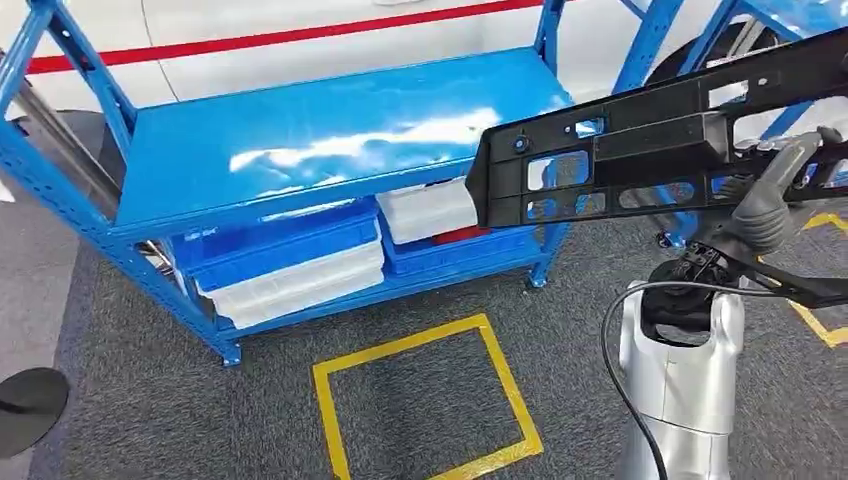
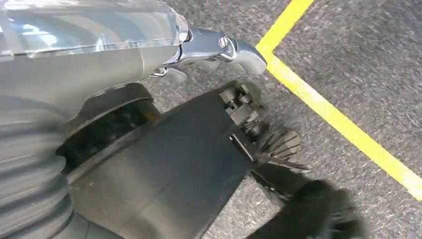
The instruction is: Take the parts from the cabinet and place them on the table.
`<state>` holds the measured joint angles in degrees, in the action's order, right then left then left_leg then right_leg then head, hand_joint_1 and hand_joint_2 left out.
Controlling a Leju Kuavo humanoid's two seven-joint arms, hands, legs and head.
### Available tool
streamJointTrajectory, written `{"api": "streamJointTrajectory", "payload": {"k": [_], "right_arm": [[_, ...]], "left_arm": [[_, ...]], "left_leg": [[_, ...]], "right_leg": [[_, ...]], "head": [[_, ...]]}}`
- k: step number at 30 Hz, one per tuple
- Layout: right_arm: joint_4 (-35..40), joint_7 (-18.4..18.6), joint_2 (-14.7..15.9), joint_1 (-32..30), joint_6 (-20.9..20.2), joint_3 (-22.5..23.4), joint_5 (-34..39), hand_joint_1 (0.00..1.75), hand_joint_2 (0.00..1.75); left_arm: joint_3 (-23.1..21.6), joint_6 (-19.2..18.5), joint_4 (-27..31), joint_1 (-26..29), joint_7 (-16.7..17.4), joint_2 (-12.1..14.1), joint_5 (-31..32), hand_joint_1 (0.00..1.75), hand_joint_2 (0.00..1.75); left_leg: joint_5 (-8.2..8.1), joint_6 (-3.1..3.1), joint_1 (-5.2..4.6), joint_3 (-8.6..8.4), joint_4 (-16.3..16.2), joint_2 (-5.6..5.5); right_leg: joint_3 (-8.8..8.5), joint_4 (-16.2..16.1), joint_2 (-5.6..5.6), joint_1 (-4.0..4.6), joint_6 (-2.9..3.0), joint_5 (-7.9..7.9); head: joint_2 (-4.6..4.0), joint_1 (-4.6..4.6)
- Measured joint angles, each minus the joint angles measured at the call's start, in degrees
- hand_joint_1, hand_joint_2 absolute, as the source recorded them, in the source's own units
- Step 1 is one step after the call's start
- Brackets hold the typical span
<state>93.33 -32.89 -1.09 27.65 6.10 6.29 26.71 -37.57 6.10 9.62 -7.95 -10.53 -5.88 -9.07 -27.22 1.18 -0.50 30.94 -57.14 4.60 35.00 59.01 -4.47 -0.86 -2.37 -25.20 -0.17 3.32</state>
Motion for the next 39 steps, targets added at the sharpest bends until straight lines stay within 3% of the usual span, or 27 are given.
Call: {"api": "streamJointTrajectory", "payload": {"k": [1, 4, 5, 6, 7, 8, 10, 11, 13, 14, 15, 16, 18, 20, 22, 23, 25, 26, 28, 29, 30, 31, 32, 36, 37, 38, 39], "right_arm": [[0.0, 0.0, 0.0, 0.1, 0.0, 0.0, 0.0, 1.75, 1.75], [-0.1, 0.0, -0.1, 0.2, 0.1, 0.1, -0.3, 1.75, 1.75], [-0.1, 0.0, -0.2, 0.2, 0.1, 0.1, -0.5, 1.75, 1.75], [0.0, 0.0, -0.5, 0.2, 0.1, 0.2, -0.7, 1.75, 1.75], [0.0, 0.0, -0.6, 0.2, 0.1, 0.2, -0.9, 1.75, 1.75], [0.0, 0.0, -0.8, 0.0, 0.2, 0.2, -0.9, 1.75, 1.75], [0.1, 0.0, -0.9, -0.5, 0.3, 0.3, -0.9, 1.75, 1.75], [0.3, 0.0, -0.9, -1.0, 0.5, 0.4, -0.9, 1.75, 1.75], [0.9, -0.2, -0.9, -1.7, 0.9, 0.7, -1.0, 1.75, 1.75], [1.3, -0.2, -1.0, -2.1, 0.9, 1.0, -1.0, 1.75, 1.75], [1.8, -0.4, -1.2, -2.6, 0.9, 1.4, -1.0, 1.75, 1.75], [2.2, -0.7, -1.3, -3.0, 0.9, 1.7, -1.0, 1.75, 1.75], [3.1, -1.2, -1.3, -4.5, 0.9, 2.6, -1.0, 1.75, 1.75], [4.3, -1.4, -1.4, -5.8, 0.9, 3.8, -1.0, 1.75, 1.75], [4.8, -1.5, -1.3, -6.1, 0.9, 4.2, -1.0, 1.75, 1.75], [5.0, -1.6, -1.4, -6.3, 0.9, 4.4, -1.0, 1.75, 1.75], [5.0, -1.5, -1.5, -6.9, 0.9, 4.6, -1.0, 1.75, 1.75], [5.1, -1.6, -1.5, -7.1, 0.9, 4.7, -1.0, 1.75, 1.75], [5.2, -1.6, -1.5, -7.5, 0.9, 4.8, -1.0, 1.75, 1.75], [5.4, -1.6, -1.5, -7.6, 0.9, 5.0, -1.1, 1.75, 1.75], [5.9, -1.6, -1.5, -7.8, 0.9, 5.3, -1.2, 1.75, 1.75], [6.4, -1.7, -1.5, -7.9, 0.9, 5.5, -1.3, 1.75, 1.75], [6.9, -1.7, -1.5, -8.2, 0.9, 5.8, -1.4, 1.75, 1.75], [8.5, -2.8, -1.5, -11.2, 2.2, 7.3, -3.8, 1.75, 1.75], [8.9, -2.8, -1.5, -11.9, 3.1, 7.8, -4.2, 1.75, 1.75], [9.3, -2.7, -1.5, -12.6, 3.8, 8.8, -4.2, 1.75, 1.75], [9.3, -2.0, -1.4, -12.8, 4.0, 9.7, -3.7, 1.75, 1.75]], "left_arm": [[0.1, 0.1, 0.0, -0.1, 0.0, 0.0, -0.2, 0.0, 1.75], [0.5, 0.3, 0.0, -0.1, 0.1, 0.0, -0.2, 0.0, 1.75], [0.5, 0.3, 0.0, -0.2, 0.1, 0.0, -0.1, 0.0, 1.75], [0.5, 0.3, 0.0, -0.3, 0.1, 0.0, 0.2, 0.0, 1.75], [0.5, 0.3, 0.0, -0.3, 0.2, 0.0, 0.3, 0.0, 1.75], [0.5, 0.2, 0.0, -0.1, 0.3, 0.0, 0.4, 0.0, 1.75], [0.5, 0.1, 0.0, 0.1, 0.5, 0.0, 0.5, 0.0, 1.75], [0.5, 0.0, 0.0, 0.1, 0.5, 0.0, 0.8, 0.0, 1.75], [0.5, -0.1, 0.0, 0.1, 0.6, 0.0, 1.0, 0.0, 1.75], [0.5, -0.2, 0.0, 0.1, 0.6, 0.0, 1.1, 0.0, 1.75], [0.5, -0.3, 0.0, 0.1, 0.6, 0.0, 1.5, 0.0, 1.75], [0.5, -0.5, 0.0, 0.2, 0.6, 0.0, 1.6, 0.0, 1.75], [0.4, -0.7, 0.0, 0.1, 0.6, 0.0, 2.1, 0.0, 1.75], [0.3, -0.9, 0.0, 0.1, 0.6, -0.2, 2.3, 0.0, 1.75], [0.3, -0.9, 0.0, -0.3, 0.6, -0.2, 2.4, 0.0, 1.75], [0.3, -1.0, 0.0, -0.2, 0.6, -0.3, 2.4, 0.0, 1.75], [0.3, -1.0, 0.0, 0.1, 0.7, -0.3, 2.4, 0.0, 1.75], [0.3, -1.0, 0.0, 0.1, 0.7, -0.3, 2.4, 0.0, 1.75], [0.3, -1.0, 0.0, 0.1, 0.7, -0.3, 2.6, 0.0, 1.75], [0.3, -1.1, 0.0, 0.0, 0.7, -0.3, 2.6, 0.0, 1.75], [0.3, -1.1, 0.0, -0.3, 0.7, -0.4, 2.8, 0.0, 1.75], [0.3, -1.2, 0.0, -0.5, 0.7, -0.5, 2.9, 0.0, 1.75], [0.3, -1.3, 0.0, -0.7, 0.7, -0.5, 2.9, 0.0, 1.75], [0.3, -1.5, 0.0, -0.6, 1.1, -0.5, 2.6, 0.0, 1.75], [0.3, -1.4, 0.0, -0.6, 1.3, -0.5, 2.6, 0.0, 1.75], [0.3, -1.2, 0.0, -0.3, 1.8, -0.5, 2.6, 0.0, 1.75], [0.3, -0.7, 0.0, 0.0, 2.4, -0.5, 2.6, 0.0, 1.75]], "left_leg": [[-0.22, -0.27, -0.08, 0.12, -0.5, 0.33], [-0.39, -0.93, -0.03, -0.05, -0.5, 1.94], [-1.09, -1.38, 0.31, 0.29, -0.9, 0.67], [-2.81, -1.62, 0.55, 0.9, -2.9, -2.08], [-5.29, -1.79, 0.66, 2.59, -6.9, -3.42], [-7.97, -1.98, 0.72, 5.06, -12.6, -3.9], [-9.75, -1.99, 0.72, 8.03, -19.1, -4.01], [-8.63, -1.84, 0.71, 7.81, -18.7, -4.04], [-3.66, -1.3, 0.72, 3.96, -10.5, -4.64], [-1.04, -0.91, 0.72, 1.47, -5.2, -6.33], [-0.93, -0.42, 0.9, 0.03, -1.9, -9.97], [-0.69, -0.44, 0.97, -0.01, -1.1, -10.28], [-0.79, -0.38, 0.62, -0.07, -1.2, -9.26], [0.17, 0.47, 1.38, -0.25, 0.1, -7.51], [0.82, 1.28, 1.02, -0.21, 0.6, -5.63], [0.84, 1.31, 0.78, -0.02, 0.6, -4.7], [0.88, 1.39, 0.47, 0.39, 0.5, -2.74], [0.89, 1.4, 0.45, 0.48, 0.4, -2.2], [0.9, 1.39, 0.33, 0.56, 0.4, -1.05], [0.88, 1.37, 0.3, 0.56, 0.3, -0.45], [0.78, 1.24, 0.25, 0.54, 0.1, 0.34], [0.64, 1.05, 0.13, 0.49, -0.1, 0.89], [0.52, 0.83, -0.3, 0.52, -0.1, 1.31], [0.41, -0.14, -0.44, 0.18, -0.1, 3.39], [-0.12, -0.5, -0.42, 0.56, -0.4, 3.06], [-1.97, -0.82, 0.02, 0.95, -2.4, -0.67], [-4.2, -0.89, 0.26, 2.17, -5.6, -2.47]], "right_leg": [[0.22, -0.2, 1.22, -0.33, 0.84, 0.41], [0.74, -0.2, 2.94, -0.18, 1.85, 0.62], [0.68, -0.4, 3.32, -0.47, 2.21, 0.84], [0.79, -0.4, 3.78, -0.55, 2.5, 1.01], [0.95, -0.4, 4.28, -0.56, 2.69, 1.13], [1.15, -0.4, 5.03, -0.5, 2.85, 1.24], [1.39, -0.4, 6.42, -0.39, 2.94, 1.41], [1.4, -0.3, 7.22, -0.38, 2.91, 1.48], [1.32, -0.3, 8.95, -0.4, 2.72, 1.61], [1.26, -0.2, 9.7, -0.41, 2.56, 1.7], [1.45, -0.3, 10.22, -0.61, 2.28, 1.88], [1.83, -0.1, 11.02, -0.56, 1.81, 2.17], [2.36, -0.5, 12.31, -1.04, 0.86, 2.77], [2.46, -1.1, 13.61, -0.85, -0.15, 3.37], [4.59, 3.3, 7.03, -0.4, -0.1, -0.25], [6.66, 8.0, 5.59, -0.41, -0.34, -2.84], [10.17, 16.7, 4.75, -0.54, -0.66, -6.34], [10.45, 17.7, 4.67, -0.56, -0.7, -6.5], [9.04, 16.2, 4.5, -0.55, -0.72, -5.36], [7.07, 13.2, 4.3, -0.54, -0.66, -3.98], [2.81, 6.5, 3.53, -0.46, -0.47, -1.42], [-0.8, 0.8, 1.33, -0.26, -0.17, 0.18], [-1.53, -0.8, -1.05, 0.54, 0.86, -1.03], [-0.91, -1.2, 1.64, 0.59, 2.05, -0.11], [-1.13, -1.6, 2.19, -0.09, 2.47, 0.22], [-1.03, -1.7, 2.87, -0.13, 2.8, 0.4], [-0.87, -1.7, 3.49, -0.14, 3.05, 0.56]], "head": [[0.0, 0.02], [0.0, 0.0], [0.0, 0.0], [0.0, 0.0], [0.0, 0.0], [0.0, 0.0], [0.0, 0.0], [0.0, 0.0], [0.0, 0.0], [0.0, 0.0], [0.0, 0.0], [0.0, 0.0], [0.0, 0.02], [0.0, 0.0], [0.0, -0.09], [0.0, -0.11], [0.0, -0.09], [0.0, -0.09], [0.0, -0.09], [0.0, -0.09], [0.0, -0.09], [0.0, -0.09], [0.0, -0.09], [0.0, -0.09], [0.0, -0.09], [0.0, -0.09], [0.0, -0.09]]}}
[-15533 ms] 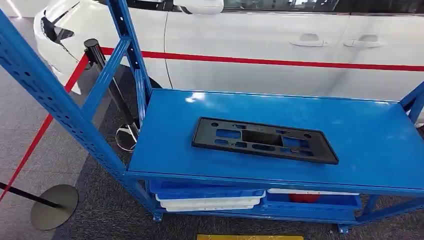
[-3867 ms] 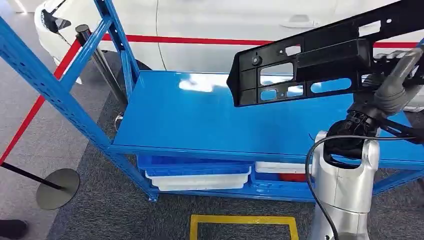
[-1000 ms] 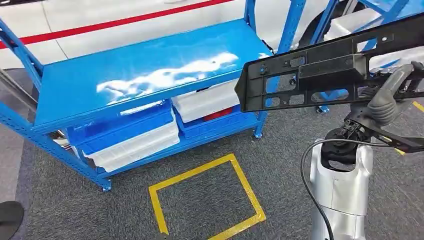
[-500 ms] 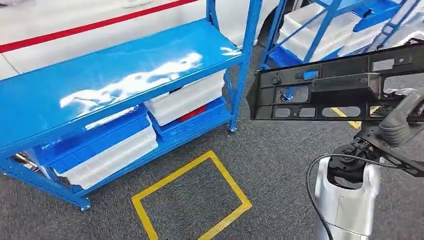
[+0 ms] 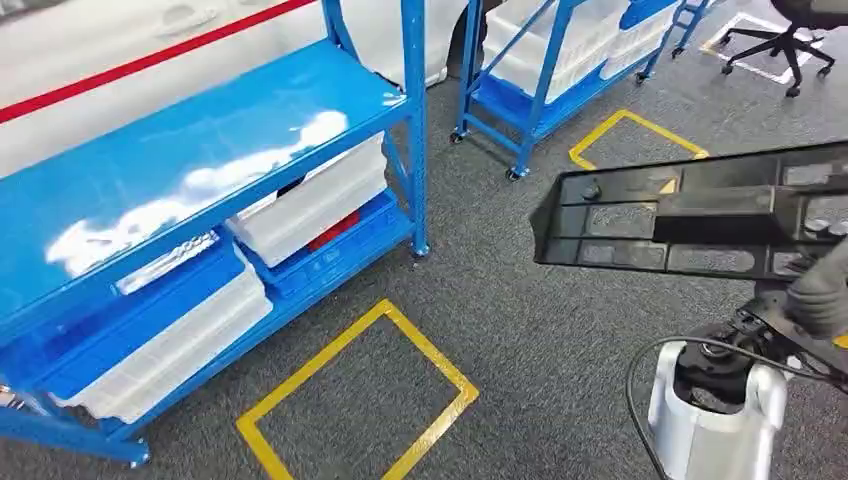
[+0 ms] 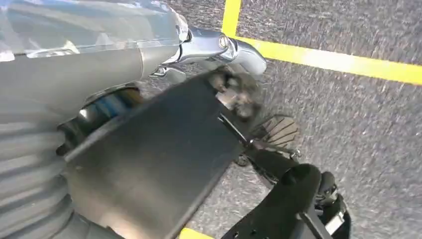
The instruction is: Take the parts from the cabinet and place them on the table.
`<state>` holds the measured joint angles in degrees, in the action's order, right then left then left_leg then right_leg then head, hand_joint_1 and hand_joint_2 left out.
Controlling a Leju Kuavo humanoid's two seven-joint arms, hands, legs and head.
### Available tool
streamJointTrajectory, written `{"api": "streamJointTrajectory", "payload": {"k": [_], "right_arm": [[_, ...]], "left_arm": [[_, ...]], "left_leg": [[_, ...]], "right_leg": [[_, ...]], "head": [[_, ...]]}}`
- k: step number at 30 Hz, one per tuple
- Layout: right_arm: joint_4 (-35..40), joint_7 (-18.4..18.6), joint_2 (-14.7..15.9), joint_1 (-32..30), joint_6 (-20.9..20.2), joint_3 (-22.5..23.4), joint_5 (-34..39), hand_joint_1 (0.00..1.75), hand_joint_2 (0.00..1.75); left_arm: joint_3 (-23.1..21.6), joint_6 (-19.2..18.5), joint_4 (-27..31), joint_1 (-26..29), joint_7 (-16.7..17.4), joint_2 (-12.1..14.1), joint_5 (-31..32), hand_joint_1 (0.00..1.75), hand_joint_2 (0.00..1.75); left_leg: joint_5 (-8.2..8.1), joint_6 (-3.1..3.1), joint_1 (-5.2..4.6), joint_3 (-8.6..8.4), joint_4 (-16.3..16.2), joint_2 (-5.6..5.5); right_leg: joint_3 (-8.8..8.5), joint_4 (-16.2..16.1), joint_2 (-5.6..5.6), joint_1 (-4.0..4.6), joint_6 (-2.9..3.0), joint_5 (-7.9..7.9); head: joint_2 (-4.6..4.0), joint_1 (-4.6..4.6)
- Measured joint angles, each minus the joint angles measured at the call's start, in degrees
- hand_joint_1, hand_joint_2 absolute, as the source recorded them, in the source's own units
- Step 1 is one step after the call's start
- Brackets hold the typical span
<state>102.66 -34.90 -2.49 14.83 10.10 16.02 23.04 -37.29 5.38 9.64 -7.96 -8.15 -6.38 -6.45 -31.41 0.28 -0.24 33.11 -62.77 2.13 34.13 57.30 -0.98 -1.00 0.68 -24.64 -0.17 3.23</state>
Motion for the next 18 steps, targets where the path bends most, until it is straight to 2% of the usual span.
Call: {"api": "streamJointTrajectory", "payload": {"k": [1, 2, 3, 4, 5, 6, 7, 8, 9, 10, 11, 12, 13, 14, 15, 16, 17, 18], "right_arm": [[-0.1, 1.1, 0.1, -0.4, -0.1, 1.2, 1.2, 1.75, 1.75], [-0.2, 1.7, 0.4, -1.0, -0.5, 2.3, 2.3, 1.75, 1.75], [-0.3, 1.9, 0.7, -1.7, -1.4, 3.6, 3.3, 1.75, 1.75], [-0.6, 2.0, 1.2, -2.2, -2.4, 5.0, 4.2, 1.75, 1.75], [-0.9, 2.0, 1.4, -2.6, -3.4, 6.2, 4.7, 1.75, 1.75], [-1.2, 1.9, 1.6, -2.8, -4.1, 7.3, 5.1, 1.75, 1.75], [-1.4, 1.7, 1.7, -2.9, -4.7, 8.0, 5.3, 1.75, 1.75], [-1.7, 1.6, 1.7, -2.9, -5.2, 8.4, 5.4, 1.75, 1.75], [-2.0, 1.4, 1.7, -2.7, -5.8, 8.6, 5.4, 1.75, 1.75], [-2.6, 0.9, 1.6, -2.7, -6.2, 8.6, 5.0, 1.75, 1.75], [-3.1, 0.4, 1.5, -2.7, -6.1, 8.5, 4.6, 1.75, 1.75], [-3.5, -0.6, 1.1, -2.8, -5.7, 8.5, 3.7, 1.75, 1.75], [-3.4, -1.2, 1.0, -2.8, -5.0, 8.3, 3.0, 1.75, 1.75], [-3.2, -1.9, 0.7, -3.2, -3.8, 8.1, 2.1, 1.75, 1.75], [-2.6, -1.9, 0.6, -3.1, -3.1, 8.0, 1.7, 1.75, 1.75], [-2.0, -1.8, 0.3, -3.2, -2.8, 7.8, 1.6, 1.75, 1.75], [-1.8, -1.8, 0.1, -3.4, -2.7, 7.7, 1.6, 1.75, 1.75], [-1.7, -1.6, 0.0, -3.7, -2.6, 7.7, 1.6, 1.75, 1.75]], "left_arm": [[0.0, 0.8, 0.0, 0.5, 1.0, 0.0, 0.0, 0.0, 1.75], [0.0, 1.6, 0.0, 0.9, 1.3, 0.0, -0.4, 0.0, 1.75], [0.1, 2.6, 0.0, 0.8, 1.2, 0.0, -0.9, 0.0, 1.75], [0.4, 3.1, 0.0, 0.7, 1.0, 0.0, -1.5, 0.0, 1.75], [0.6, 3.5, 0.0, 0.9, 0.8, 0.0, -1.8, 0.0, 1.75], [0.7, 3.8, 0.0, 1.3, 0.6, 0.0, -2.2, 0.0, 1.75], [0.8, 4.0, 0.0, 1.7, 0.4, 0.1, -2.4, 0.0, 1.75], [0.9, 4.3, 0.0, 1.9, 0.2, 0.1, -2.7, 0.0, 1.75], [1.3, 4.6, 0.0, 2.0, 0.3, 0.2, -3.0, 0.0, 1.75], [1.6, 4.8, 0.0, 2.0, 1.0, 0.2, -3.0, 0.0, 1.75], [1.7, 5.0, 0.0, 2.0, 2.2, 0.2, -2.8, 0.0, 1.75], [1.7, 5.0, 0.0, 1.8, 4.3, 0.5, -2.2, 0.0, 1.75], [1.7, 5.0, 0.0, 1.7, 5.7, 0.7, -1.9, 0.0, 1.75], [1.7, 5.0, 0.0, 1.7, 6.8, 1.3, -1.4, 0.0, 1.75], [1.7, 4.9, 0.0, 1.7, 7.2, 1.6, -1.1, 0.0, 1.75], [1.7, 4.9, -0.1, 1.9, 7.6, 2.0, -1.1, 0.0, 1.75], [1.7, 4.9, -0.1, 2.0, 7.7, 2.3, -1.0, 0.0, 1.75], [1.7, 4.9, -0.1, 2.1, 7.9, 2.4, -1.0, 0.0, 1.75]], "left_leg": [[-2.54, -0.16, 0.15, 1.93, -4.8, -1.07], [-4.57, -0.27, 0.2, 3.92, -9.5, -1.45], [-5.41, -0.31, 0.21, 5.12, -12.4, -1.54], [-4.76, -0.3, 0.27, 5.15, -12.8, -1.54], [-2.85, -0.23, 0.34, 3.8, -10.3, -1.59], [-0.2, -0.09, 0.42, 1.45, -5.7, -1.87], [2.54, 0.16, 0.48, -1.22, -0.2, -2.94], [3.1, 0.44, 0.63, -2.86, 3.5, -5.96], [2.87, 0.41, 0.87, -3.09, 4.5, -7.08], [2.55, 0.28, 0.74, -3.07, 4.7, -6.66], [2.63, 0.5, 0.44, -2.95, 4.7, -6.13], [2.89, 0.9, 0.31, -3.13, 4.8, -5.48], [3.41, 1.33, 0.73, -3.42, 5.5, -4.85], [3.96, 1.79, 0.79, -3.68, 6.3, -3.73], [4.17, 2.12, 0.66, -3.63, 6.4, -3.14], [4.2, 2.18, 0.52, -3.43, 6.4, -2.36], [4.2, 2.18, 0.36, -3.28, 6.3, -1.44], [4.19, 2.19, 0.31, -3.15, 6.2, -0.61]], "right_leg": [[0.17, 0.0, 0.8, 0.02, 0.15, 0.1], [0.38, 0.1, 1.71, 0.07, 0.24, 0.18], [0.51, 0.1, 2.37, 0.1, 0.21, 0.27], [0.59, 0.2, 3.21, 0.11, 0.12, 0.32], [0.62, 0.4, 4.05, 0.1, 0.08, 0.33], [0.63, 0.5, 5.02, 0.09, 0.0, 0.35], [0.66, 0.7, 6.0, 0.07, -0.18, 0.34], [0.87, 0.8, 6.81, -0.1, -0.4, 0.37], [1.27, 1.2, 7.57, 0.17, -0.88, 0.54], [1.74, 1.2, 8.35, -0.21, -1.38, 0.87], [1.99, 0.9, 8.91, -0.46, -1.86, 1.18], [2.05, 0.6, 9.69, -0.57, -2.41, 1.55], [2.18, 0.5, 10.27, -0.34, -2.82, 1.82], [2.57, 1.3, 6.02, -0.2, -2.7, 1.03], [3.71, 3.9, 3.49, -0.16, -2.68, -1.01], [5.88, 8.5, 2.11, -0.24, -2.77, -3.56], [8.32, 13.9, 1.55, -0.35, -2.92, -5.85], [9.93, 17.6, 1.33, -0.44, -3.06, -6.93]], "head": [[0.0, 0.0], [0.0, 0.0], [0.0, 0.0], [0.0, 0.0], [0.0, 0.0], [0.0, 0.0], [0.0, 0.0], [0.0, 0.0], [0.0, 0.0], [0.0, 0.02], [0.0, -0.02], [0.0, -0.02], [0.0, 0.0], [0.0, -0.02], [0.0, -0.02], [0.0, -0.04], [0.0, -0.02], [0.0, -0.02]]}}
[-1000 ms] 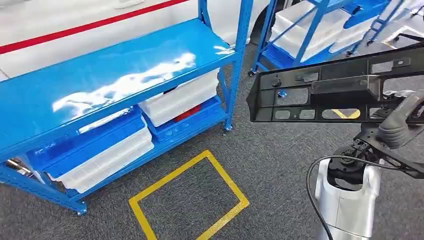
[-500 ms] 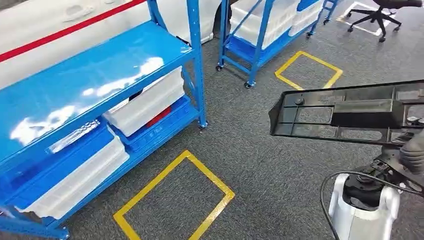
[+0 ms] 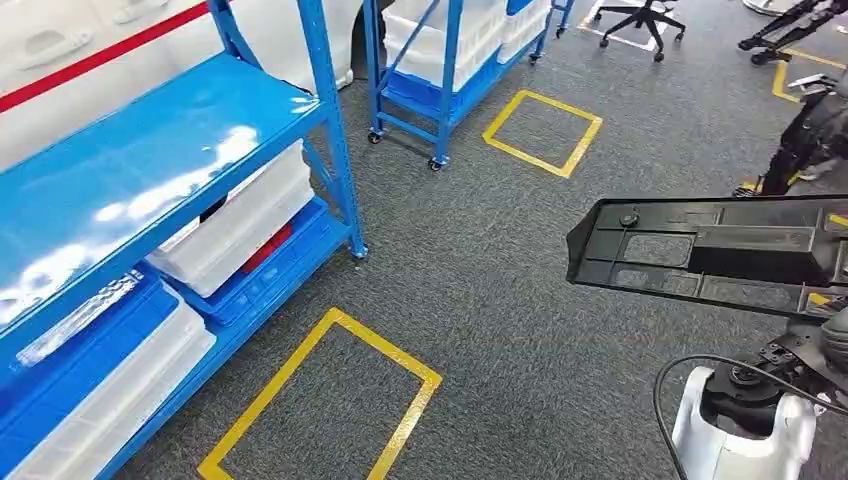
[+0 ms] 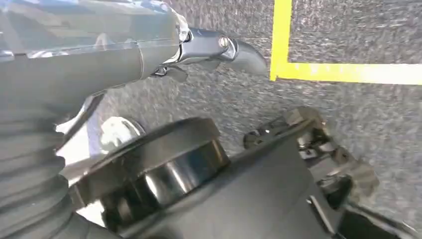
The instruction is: Take the parts from the cabinet and place them on the table.
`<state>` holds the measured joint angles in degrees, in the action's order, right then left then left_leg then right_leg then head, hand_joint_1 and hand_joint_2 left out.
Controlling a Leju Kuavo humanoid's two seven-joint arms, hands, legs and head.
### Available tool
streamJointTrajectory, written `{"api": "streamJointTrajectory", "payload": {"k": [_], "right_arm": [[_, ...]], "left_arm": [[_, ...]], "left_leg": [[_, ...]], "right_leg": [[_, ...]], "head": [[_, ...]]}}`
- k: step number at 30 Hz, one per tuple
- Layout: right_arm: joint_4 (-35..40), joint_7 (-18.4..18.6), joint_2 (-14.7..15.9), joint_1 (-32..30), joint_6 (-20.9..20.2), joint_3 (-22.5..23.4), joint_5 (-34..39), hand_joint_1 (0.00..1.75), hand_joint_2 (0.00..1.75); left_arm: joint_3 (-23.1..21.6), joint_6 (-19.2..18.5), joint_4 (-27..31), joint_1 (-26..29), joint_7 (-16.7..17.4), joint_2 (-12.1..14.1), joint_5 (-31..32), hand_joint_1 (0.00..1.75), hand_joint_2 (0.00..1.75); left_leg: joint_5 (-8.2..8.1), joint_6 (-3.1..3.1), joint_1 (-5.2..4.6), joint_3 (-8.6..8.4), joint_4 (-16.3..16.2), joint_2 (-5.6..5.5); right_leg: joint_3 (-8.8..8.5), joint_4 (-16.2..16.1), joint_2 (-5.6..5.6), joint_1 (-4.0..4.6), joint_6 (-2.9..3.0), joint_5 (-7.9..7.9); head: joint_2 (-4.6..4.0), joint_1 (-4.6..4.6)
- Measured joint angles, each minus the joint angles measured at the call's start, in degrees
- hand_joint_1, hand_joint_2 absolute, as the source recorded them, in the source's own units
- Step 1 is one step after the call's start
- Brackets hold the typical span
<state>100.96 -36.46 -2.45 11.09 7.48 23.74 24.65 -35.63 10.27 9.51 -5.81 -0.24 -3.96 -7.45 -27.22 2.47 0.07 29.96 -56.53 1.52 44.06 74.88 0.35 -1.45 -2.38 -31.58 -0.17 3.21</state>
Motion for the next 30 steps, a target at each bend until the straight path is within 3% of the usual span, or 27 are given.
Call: {"api": "streamJointTrajectory", "payload": {"k": [1, 2, 3, 4, 5, 6, 7, 9, 10, 11, 12, 13, 14, 15, 16, 17, 19, 20, 21, 22, 23, 25, 26, 27, 28, 29, 30], "right_arm": [[0.1, 0.2, 0.0, -0.4, 0.1, 0.0, -0.1, 1.75, 1.75], [0.4, 0.5, -0.1, -0.7, 0.0, 0.0, -0.5, 1.75, 1.75], [0.8, 0.8, -0.1, -0.9, -0.1, 0.0, -1.0, 1.75, 1.75], [1.5, 1.0, -0.1, -1.0, -0.1, 0.0, -1.3, 1.75, 1.75], [2.1, 1.2, -0.1, -1.0, 0.0, -0.2, -1.4, 1.75, 1.75], [2.8, 1.5, -0.1, -0.9, 0.0, -0.5, -1.4, 1.75, 1.75], [3.5, 1.7, -0.2, -1.3, 0.0, -0.9, -1.4, 1.75, 1.75], [4.6, 1.9, -0.4, -2.0, 0.3, -1.2, -1.4, 1.75, 1.75], [5.0, 2.0, -0.5, -2.1, 0.6, -1.3, -1.4, 1.75, 1.75], [5.6, 2.0, -0.5, -2.3, 0.9, -1.7, -1.5, 1.75, 1.75], [6.1, 1.7, -0.5, -2.2, 1.4, -2.0, -1.7, 1.75, 1.75], [6.5, 1.5, -0.5, -2.2, 2.0, -2.4, -1.7, 1.75, 1.75], [6.7, 1.4, -0.6, -2.6, 2.7, -2.8, -1.7, 1.75, 1.75], [6.8, 1.4, -0.6, -2.9, 3.0, -3.0, -1.6, 1.75, 1.75], [6.9, 1.4, -0.6, -3.4, 3.3, -3.0, -1.0, 1.75, 1.75], [6.9, 1.4, -0.6, -3.7, 3.5, -3.0, -0.6, 1.75, 1.75], [7.2, 1.4, -0.6, -4.0, 3.5, -3.0, -0.3, 1.75, 1.75], [7.4, 1.4, -0.6, -4.1, 3.5, -3.0, -0.2, 1.75, 1.75], [7.4, 1.3, -0.6, -4.2, 3.5, -3.0, -0.2, 1.75, 1.75], [7.4, 1.4, -0.5, -4.0, 3.5, -3.0, -0.1, 1.75, 1.75], [7.6, 1.4, -0.5, -4.5, 3.5, -3.0, 0.2, 1.75, 1.75], [8.4, 1.1, -0.2, -5.7, 3.2, -3.0, 0.5, 1.75, 1.75], [9.0, 1.1, 0.0, -6.1, 2.8, -2.8, 0.7, 1.75, 1.75], [9.4, 1.1, 0.2, -6.3, 2.4, -2.5, 0.7, 1.75, 1.75], [9.5, 1.4, 0.5, -6.2, 2.1, -2.4, 0.7, 1.75, 1.75], [9.4, 1.6, 0.8, -6.2, 1.6, -2.4, 0.6, 1.75, 1.75], [9.2, 1.7, 0.8, -6.4, 1.4, -2.4, 0.4, 1.75, 1.75]], "left_arm": [[0.0, 0.5, 0.0, 0.0, 0.5, 0.2, 0.2, 0.0, 1.75], [0.0, 1.3, 0.0, 0.0, 1.4, 0.3, 0.4, 0.0, 1.75], [0.0, 1.8, 0.0, -0.2, 2.4, 0.3, 0.5, 0.0, 1.75], [-0.1, 1.9, 0.0, -0.3, 3.1, 0.4, 0.7, 0.0, 1.75], [-0.2, 1.8, 0.0, -0.4, 3.6, 0.4, 0.9, 0.0, 1.75], [-0.3, 1.7, 0.0, -0.4, 3.9, 0.7, 1.1, 0.0, 1.75], [-0.4, 1.5, 0.0, -0.5, 4.2, 0.9, 1.3, 0.0, 1.75], [-0.8, 1.4, 0.0, -0.7, 4.4, 1.1, 1.6, 0.0, 1.75], [-0.9, 1.3, 0.0, -0.9, 4.7, 1.1, 1.7, 0.0, 1.75], [-1.1, 1.0, 0.0, -1.1, 5.1, 1.2, 2.0, 0.0, 1.75], [-1.2, 0.5, 0.0, -1.0, 5.4, 1.4, 2.3, 0.0, 1.75], [-1.3, 0.0, 0.0, -1.0, 5.8, 1.6, 2.4, 0.0, 1.75], [-1.3, -0.7, 0.0, -1.3, 6.4, 2.0, 3.0, 0.0, 1.75], [-1.5, -1.2, 0.0, -1.7, 7.1, 2.2, 3.5, 0.0, 1.75], [-2.0, -1.9, 0.0, -2.2, 8.1, 2.4, 4.1, 0.0, 1.75], [-2.4, -2.2, 0.0, -2.3, 8.6, 2.6, 4.3, 0.0, 1.75], [-2.8, -2.4, 0.0, -2.2, 9.0, 3.1, 4.7, 0.0, 1.75], [-3.1, -2.5, 0.0, -2.0, 9.1, 3.5, 4.7, 0.0, 1.75], [-3.2, -2.5, -0.1, -2.0, 9.4, 3.9, 4.7, 0.0, 1.75], [-3.5, -2.5, -0.2, -1.6, 10.4, 4.0, 4.7, 0.0, 1.75], [-3.6, -2.5, -0.3, -1.4, 11.3, 4.4, 4.2, 0.0, 1.75], [-3.5, -2.7, -0.3, -1.8, 14.1, 4.9, 3.2, 0.0, 1.75], [-3.4, -3.0, -0.3, -1.8, 15.6, 5.0, 2.0, 0.0, 1.75], [-3.1, -3.6, -0.3, -1.6, 16.5, 5.3, 1.2, 0.0, 1.75], [-2.8, -4.4, -0.3, -1.4, 17.1, 5.5, 0.4, 0.0, 1.75], [-2.5, -4.4, -0.3, -1.2, 17.5, 5.5, -0.1, 0.0, 1.75], [-2.3, -3.9, -0.3, -1.1, 17.4, 5.5, -0.4, 0.0, 1.75]], "left_leg": [[-0.01, -0.01, -0.03, 0.08, -0.1, 0.83], [-0.08, -0.1, -0.03, 0.08, -0.1, 1.54], [-0.17, -0.23, -0.03, 0.02, -0.1, 2.29], [-0.32, -0.45, -0.03, -0.09, -0.2, 2.91], [-0.51, -0.74, -0.11, -0.33, -0.3, 3.51], [-0.86, -1.23, -0.64, -0.3, -0.5, 4.01], [-0.91, -1.48, -0.65, -0.32, -0.5, 4.48], [-1.0, -1.98, -0.64, -0.7, -0.4, 5.78], [-1.21, -2.33, -0.59, -0.83, -0.5, 6.34], [-2.08, -2.83, -0.17, -0.62, -1.2, 4.54], [-4.09, -2.98, -0.07, 0.44, -3.9, 1.54], [-6.43, -3.06, 0.03, 2.23, -8.0, 0.09], [-9.01, -3.1, 0.02, 4.69, -13.5, -0.84], [-10.37, -3.13, 0.0, 6.34, -17.2, -1.09], [-10.6, -3.06, 0.01, 7.34, -19.7, -1.14], [-9.26, -2.94, 0.01, 6.67, -18.6, -1.14], [-3.83, -2.48, 0.02, 2.22, -9.5, -1.86], [-1.33, -2.13, 0.04, -0.07, -4.5, -3.78], [-1.83, -1.75, 0.26, -0.74, -2.6, -7.84], [-1.94, -1.88, 0.39, -0.95, -0.9, -7.89], [-1.98, -1.84, 0.01, -0.74, -1.2, -7.25], [-1.4, -1.11, -0.28, -1.16, -0.7, -5.92], [-0.69, -0.7, 0.4, -1.5, 0.4, -4.87], [-0.45, -0.31, 0.19, -1.73, 0.9, -4.06], [-0.32, -0.12, 0.04, -1.73, 0.9, -2.97], [-0.32, -0.11, -0.12, -1.58, 0.9, -1.92], [-0.34, -0.1, -0.27, -1.52, 0.9, -0.95]], "right_leg": [[0.36, 1.1, -0.11, -0.06, -0.13, 0.23], [-0.78, -0.7, -0.26, -0.09, -0.17, 1.52], [-3.33, -4.9, -0.63, -0.09, -0.14, 3.63], [-6.43, -10.3, -1.58, -0.07, -0.05, 5.72], [-9.45, -15.1, -3.89, 0.03, 0.11, 7.04], [-10.06, -16.7, -5.38, 0.99, 0.71, 6.22], [-9.85, -16.7, -4.19, 0.77, 1.25, 6.44], [-9.55, -16.7, -2.94, 1.14, 1.76, 6.45], [-9.55, -16.9, -2.32, 0.89, 2.19, 6.64], [-9.72, -17.2, -1.8, 0.61, 2.59, 6.86], [-9.61, -17.2, -1.13, 0.59, 2.99, 6.97], [-9.47, -17.2, -0.71, 0.65, 3.33, 7.1], [-9.31, -17.2, 0.06, 0.74, 3.48, 7.2], [-9.19, -17.2, 0.6, 0.81, 3.55, 7.27], [-9.15, -17.2, 1.39, 0.93, 3.61, 7.34], [-9.16, -17.1, 2.19, 0.94, 3.54, 7.39], [-9.16, -16.8, 4.16, 0.94, 3.37, 7.49], [-9.1, -16.6, 4.95, 0.92, 3.32, 7.52], [-8.73, -16.5, 5.52, 0.81, 3.01, 7.68], [-8.04, -16.2, 6.63, 0.72, 2.48, 7.99], [-7.63, -16.4, 7.2, 0.36, 1.94, 8.33], [-7.42, -16.9, 8.86, 0.22, 0.87, 9.02], [-7.33, -16.4, 7.78, -0.02, 0.9, 8.78], [-6.58, -14.9, 4.08, 0.5, 0.84, 7.37], [-4.83, -11.6, 1.83, 0.6, 0.6, 5.1], [-2.49, -6.6, 0.6, 0.49, 0.3, 2.65], [-0.58, -2.3, 0.13, 0.29, 0.08, 0.99]], "head": [[0.0, -0.02], [0.0, -0.02], [0.0, 0.0], [0.0, -0.02], [0.0, 0.0], [0.0, 0.0], [0.0, 0.0], [0.0, 0.0], [0.0, 0.0], [0.0, 0.0], [0.0, 0.0], [0.0, 0.0], [0.0, 0.02], [0.0, 0.0], [0.0, 0.0], [0.0, 0.0], [0.0, 0.0], [0.0, 0.0], [0.0, 0.0], [0.0, 0.0], [0.0, 0.0], [0.0, 0.0], [0.0, 0.0], [0.0, -0.02], [0.0, 0.0], [0.0, 0.0], [0.0, -0.02]]}}
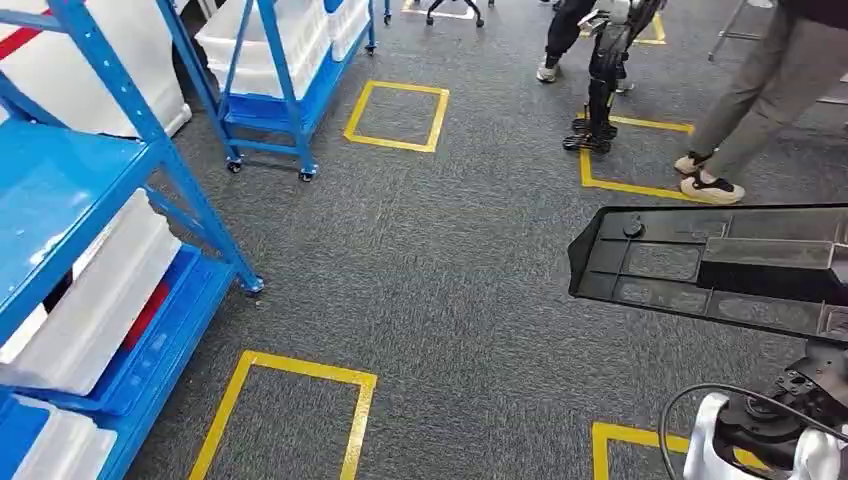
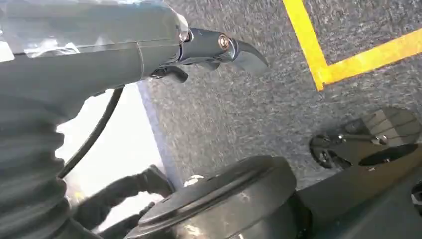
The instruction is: Take the parts from the cabinet and place them on the table.
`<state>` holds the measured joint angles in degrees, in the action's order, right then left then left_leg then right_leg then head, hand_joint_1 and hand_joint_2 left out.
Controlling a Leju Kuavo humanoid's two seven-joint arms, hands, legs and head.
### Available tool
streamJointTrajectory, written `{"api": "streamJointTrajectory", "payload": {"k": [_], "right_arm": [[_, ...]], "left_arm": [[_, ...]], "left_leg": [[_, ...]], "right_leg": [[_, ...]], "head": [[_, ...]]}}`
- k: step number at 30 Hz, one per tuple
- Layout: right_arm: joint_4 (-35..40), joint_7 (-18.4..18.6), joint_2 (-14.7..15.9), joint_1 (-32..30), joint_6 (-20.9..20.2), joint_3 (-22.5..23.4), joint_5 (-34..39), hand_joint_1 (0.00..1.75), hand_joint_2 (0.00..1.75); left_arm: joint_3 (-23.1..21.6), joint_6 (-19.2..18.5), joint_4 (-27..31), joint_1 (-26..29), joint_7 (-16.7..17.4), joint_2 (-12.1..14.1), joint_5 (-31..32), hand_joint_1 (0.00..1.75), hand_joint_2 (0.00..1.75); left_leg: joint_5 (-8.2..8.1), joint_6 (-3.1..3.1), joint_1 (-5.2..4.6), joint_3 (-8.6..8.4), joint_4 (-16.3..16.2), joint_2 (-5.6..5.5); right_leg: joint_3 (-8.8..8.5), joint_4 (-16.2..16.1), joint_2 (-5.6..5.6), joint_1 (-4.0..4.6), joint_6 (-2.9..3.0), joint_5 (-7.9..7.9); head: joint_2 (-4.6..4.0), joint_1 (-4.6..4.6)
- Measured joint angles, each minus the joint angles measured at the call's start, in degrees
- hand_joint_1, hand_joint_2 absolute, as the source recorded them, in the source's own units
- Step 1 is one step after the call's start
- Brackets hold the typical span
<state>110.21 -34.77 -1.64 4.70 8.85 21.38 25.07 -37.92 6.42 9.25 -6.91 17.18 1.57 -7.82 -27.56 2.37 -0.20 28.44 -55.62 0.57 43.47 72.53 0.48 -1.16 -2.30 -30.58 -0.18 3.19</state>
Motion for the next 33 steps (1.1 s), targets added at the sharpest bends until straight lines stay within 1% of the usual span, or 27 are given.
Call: {"api": "streamJointTrajectory", "payload": {"k": [1, 2, 4, 5, 6, 7, 8, 10, 11, 12, 13, 15, 16, 17, 18, 19, 20, 21, 22, 24, 26, 27, 28, 29, 31, 32, 33], "right_arm": [[-0.2, 0.0, 0.1, 0.0, -0.2, 0.0, -0.1, 1.75, 1.75], [-0.7, 0.0, 0.2, 0.0, -0.5, 0.0, -0.1, 1.75, 1.75], [-1.8, -0.1, 0.6, 0.2, -1.3, 0.0, 0.0, 1.75, 1.75], [-2.4, -0.4, 0.7, 0.4, -1.6, 0.0, 0.1, 1.75, 1.75], [-2.8, -0.9, 0.7, 0.5, -1.9, -0.1, 0.1, 1.75, 1.75], [-3.3, -1.3, 0.7, 0.7, -1.9, -0.3, -0.2, 1.75, 1.75], [-3.7, -1.8, 0.7, 0.6, -1.7, -0.8, -1.1, 1.75, 1.75], [-4.0, -2.3, 0.7, 0.4, -0.3, -1.4, -3.5, 1.75, 1.75], [-3.7, -2.3, 0.7, 0.0, 0.5, -1.6, -4.2, 1.75, 1.75], [-3.1, -2.3, 0.7, -0.5, 1.1, -1.6, -4.4, 1.75, 1.75], [-2.5, -2.2, 0.7, -0.9, 1.3, -1.6, -4.5, 1.75, 1.75], [-1.5, -1.7, 0.7, -2.1, 1.4, -1.6, -4.5, 1.75, 1.75], [-1.1, -1.4, 0.7, -2.7, 1.4, -1.6, -4.5, 1.75, 1.75], [-0.9, -1.2, 0.7, -3.3, 1.4, -1.6, -4.5, 1.75, 1.75], [-0.6, -1.0, 0.7, -3.8, 1.4, -1.6, -4.2, 1.75, 1.75], [-0.5, -1.0, 0.7, -4.3, 1.5, -1.6, -3.8, 1.75, 1.75], [-0.4, -1.3, 0.7, -4.7, 1.7, -1.8, -3.3, 1.75, 1.75], [-0.3, -1.6, 0.6, -5.2, 1.8, -1.9, -3.0, 1.75, 1.75], [-0.2, -2.4, 0.4, -5.6, 2.0, -2.0, -2.6, 1.75, 1.75], [-0.2, -3.7, -0.2, -6.7, 2.2, -2.1, -1.6, 1.75, 1.75], [0.3, -4.5, -0.7, -8.1, 2.2, -2.1, -1.0, 1.75, 1.75], [0.4, -4.7, -0.9, -8.6, 2.2, -2.1, -0.9, 1.75, 1.75], [0.4, -4.8, -0.9, -8.5, 2.2, -2.1, -0.9, 1.75, 1.75], [0.4, -4.8, -1.0, -8.5, 2.2, -2.1, -0.8, 1.75, 1.75], [0.4, -4.9, -1.4, -9.1, 2.2, -2.1, -0.7, 1.75, 1.75], [0.4, -4.9, -1.5, -9.3, 2.2, -2.1, -0.7, 1.75, 1.75], [0.4, -4.9, -1.6, -9.4, 2.1, -2.1, -0.6, 1.75, 1.75]], "left_arm": [[0.1, 0.6, 0.0, 0.1, -0.5, -0.1, -0.3, 0.0, 1.75], [0.3, 1.6, 0.0, 0.4, -1.9, -0.4, -1.0, 0.0, 1.75], [0.8, 4.1, 0.0, 0.8, -5.1, -1.0, -2.0, 0.0, 1.75], [1.2, 5.3, 0.0, 1.2, -6.8, -1.5, -2.4, 0.0, 1.75], [1.4, 6.4, 0.0, 1.4, -8.0, -1.7, -2.7, 0.0, 1.75], [1.6, 7.2, 0.0, 1.6, -8.7, -1.9, -2.8, 0.0, 1.75], [1.8, 8.5, 0.0, 1.8, -9.0, -2.2, -3.0, 0.0, 1.75], [2.1, 10.7, 0.0, 1.7, -8.6, -2.9, -2.8, 0.0, 1.75], [2.1, 11.8, 0.0, 1.6, -8.5, -3.4, -3.1, 0.0, 1.75], [2.5, 12.4, 0.0, 1.8, -8.5, -3.6, -3.4, 0.0, 1.75], [2.7, 12.6, 0.0, 2.0, -8.5, -4.0, -3.3, 0.0, 1.75], [2.7, 11.9, 0.0, 1.6, -8.6, -4.4, -2.2, 0.0, 1.75], [2.7, 11.4, 0.0, 1.4, -8.6, -4.4, -1.9, 0.0, 1.75], [2.7, 10.9, 0.0, 1.2, -8.7, -4.5, -1.9, 0.0, 1.75], [2.7, 9.9, 0.0, 1.2, -8.9, -4.5, -1.9, 0.0, 1.75], [2.7, 9.2, 0.0, 1.2, -9.1, -4.5, -1.8, 0.0, 1.75], [2.6, 8.4, 0.0, 1.4, -9.3, -4.5, -1.5, 0.0, 1.75], [2.6, 8.0, -0.1, 1.8, -9.6, -4.4, -1.3, 0.0, 1.75], [2.5, 8.0, -0.3, 2.1, -10.0, -4.3, -1.1, 0.0, 1.75], [2.5, 9.8, -0.3, 1.9, -10.5, -4.0, -1.0, 0.0, 1.75], [2.5, 10.6, -0.3, 1.9, -11.0, -3.6, -1.3, 0.0, 1.75], [2.5, 10.8, -0.3, 1.8, -11.0, -3.5, -1.3, 0.0, 1.75], [2.5, 10.8, -0.3, 2.0, -11.0, -3.3, -1.3, 0.0, 1.75], [2.5, 10.8, -0.3, 2.2, -11.1, -3.1, -1.4, 0.0, 1.75], [2.5, 11.0, -0.3, 2.3, -11.1, -2.9, -1.4, 0.0, 1.75], [2.5, 11.3, -0.3, 2.4, -11.1, -2.9, -1.3, 0.0, 1.75], [2.5, 11.7, -0.3, 2.4, -11.0, -2.8, -1.1, 0.0, 1.75]], "left_leg": [[-0.03, 0.0, -0.08, 0.09, 0.0, 0.87], [-0.07, -0.04, -0.12, 0.1, 0.0, 1.92], [-0.29, -0.33, -0.08, -0.06, 0.0, 3.59], [-0.49, -0.57, -0.07, -0.25, -0.1, 4.4], [-0.75, -0.92, -0.32, -0.39, -0.3, 5.02], [-1.05, -1.26, -0.6, -0.17, -0.4, 5.34], [-1.13, -1.54, -0.58, -0.25, -0.3, 5.77], [-1.21, -2.1, -0.53, -0.84, -0.2, 6.92], [-1.68, -2.56, -0.31, -0.68, -0.5, 6.59], [-2.71, -2.84, 0.0, -0.33, -1.9, 3.16], [-5.04, -2.86, 0.19, 1.21, -5.5, 1.12], [-9.57, -2.94, 0.18, 5.51, -15.2, -0.21], [-10.53, -2.94, 0.19, 7.14, -18.9, -0.23], [-9.86, -2.85, 0.18, 7.37, -19.6, -0.29], [-7.88, -2.69, 0.18, 6.29, -17.3, -0.4], [-5.17, -2.5, 0.21, 4.38, -13.1, -0.7], [-2.13, -2.3, 0.28, 2.01, -7.5, -1.76], [-0.75, -2.07, 0.41, 0.61, -3.6, -4.17], [-1.36, -1.94, 0.55, 0.57, -2.7, -7.52], [-1.86, -1.64, 0.16, 0.54, -2.0, -6.29], [-1.11, -0.71, 0.57, 0.1, -1.1, -4.66], [-0.71, -0.35, 0.62, -0.18, -0.6, -3.54], [-0.53, -0.01, 0.51, -0.25, -0.4, -2.59], [-0.53, 0.02, 0.34, -0.16, -0.4, -1.63], [-0.64, 0.1, 0.07, -0.05, -0.4, 0.34], [-0.72, 0.05, 0.01, -0.06, -0.4, 1.28], [-0.87, -0.03, -0.01, -0.13, -0.4, 2.23]], "right_leg": [[1.21, 2.8, -0.19, -0.19, -0.17, -0.73], [1.19, 3.1, -0.36, -0.35, -0.34, -0.19], [-3.2, -4.3, -1.01, -0.54, -0.55, 3.76], [-7.01, -10.7, -2.54, -0.57, -0.58, 6.04], [-9.08, -14.9, -5.16, -0.39, -0.24, 5.75], [-9.21, -14.8, -5.17, 0.0, 0.46, 6.11], [-9.1, -14.6, -4.2, 0.12, 0.96, 5.99], [-8.78, -14.7, -3.01, 0.46, 1.5, 5.99], [-9.04, -15.2, -2.37, -0.1, 2.07, 6.3], [-9.15, -15.3, -1.85, -0.09, 2.28, 6.34], [-9.08, -15.3, -1.4, -0.05, 2.74, 6.38], [-9.03, -15.3, -0.28, 0.26, 3.03, 6.33], [-9.04, -15.3, 0.45, 0.43, 3.12, 6.34], [-9.1, -15.3, 1.32, 0.51, 3.13, 6.34], [-9.15, -15.1, 2.34, 0.54, 3.12, 6.34], [-9.18, -15.0, 3.28, 0.54, 3.1, 6.34], [-9.18, -14.8, 4.27, 0.52, 2.99, 6.31], [-8.97, -14.6, 4.96, 0.41, 2.83, 6.23], [-8.31, -14.0, 5.77, 0.58, 2.33, 6.47], [-7.25, -14.2, 7.36, -0.04, 1.36, 7.04], [-7.06, -14.6, 8.91, -0.02, 0.39, 7.67], [-6.69, -13.8, 5.76, 0.04, 0.59, 6.94], [-5.42, -11.1, 2.47, 0.38, 0.51, 4.93], [-3.46, -7.1, 0.9, 0.36, 0.27, 2.74], [0.69, 1.7, -0.12, -0.02, -0.12, -0.67], [1.33, 3.2, -0.21, -0.18, -0.28, -0.62], [0.39, 1.5, -0.38, -0.25, -0.42, 0.76]], "head": [[0.0, 0.02], [0.0, 0.02], [0.0, 0.02], [0.0, 0.02], [0.0, 0.02], [0.0, 0.02], [0.0, 0.02], [0.0, 0.02], [0.0, 0.02], [0.0, 0.02], [0.0, 0.02], [0.0, 0.02], [0.0, 0.02], [0.0, 0.02], [0.0, 0.02], [0.0, 0.02], [0.0, 0.02], [0.0, 0.02], [0.0, 0.02], [0.0, 0.0], [0.0, 0.02], [0.0, 0.02], [0.0, 0.02], [0.0, 0.02], [0.0, 0.02], [0.0, 0.02], [0.0, 0.02]]}}
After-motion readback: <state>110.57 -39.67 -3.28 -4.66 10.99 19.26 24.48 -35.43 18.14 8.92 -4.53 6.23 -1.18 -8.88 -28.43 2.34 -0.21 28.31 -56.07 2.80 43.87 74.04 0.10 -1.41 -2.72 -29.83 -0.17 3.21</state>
